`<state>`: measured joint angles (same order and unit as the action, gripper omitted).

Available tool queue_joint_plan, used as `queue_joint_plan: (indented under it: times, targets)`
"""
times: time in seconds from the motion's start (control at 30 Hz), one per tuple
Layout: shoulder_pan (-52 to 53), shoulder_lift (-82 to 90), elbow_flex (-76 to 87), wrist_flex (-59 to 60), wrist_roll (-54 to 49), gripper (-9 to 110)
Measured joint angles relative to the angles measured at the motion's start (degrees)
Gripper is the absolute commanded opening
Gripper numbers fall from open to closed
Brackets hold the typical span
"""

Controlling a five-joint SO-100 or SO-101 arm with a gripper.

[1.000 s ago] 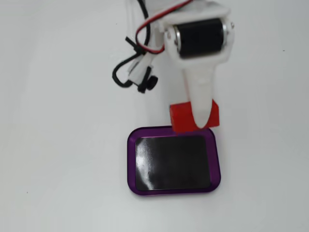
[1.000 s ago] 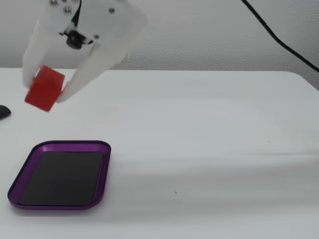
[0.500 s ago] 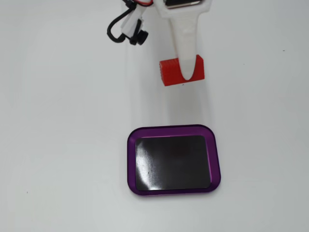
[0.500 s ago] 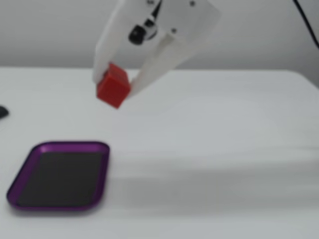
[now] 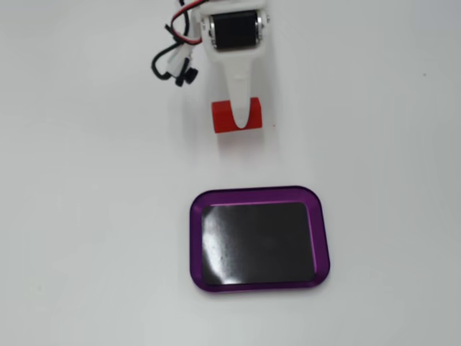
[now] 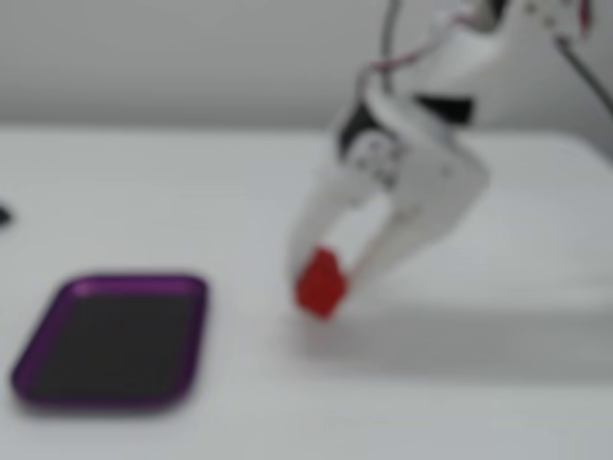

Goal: Remove the cube from the box.

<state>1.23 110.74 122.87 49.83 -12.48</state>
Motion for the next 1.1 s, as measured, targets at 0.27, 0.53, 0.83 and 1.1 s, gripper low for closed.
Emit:
queue_joint_plan:
  times: [0.27,0.53,0.83,1.1]
  targets:
    - [0.2,0.0,0.8,-2.3,0.0,0]
    - [0.3,0.0,0.8,-2.5,0.0,0]
    - [0.2,0.0,0.8,-2.5,0.0,6]
    - [0.2,0.3,0.8,-2.5,0.0,16]
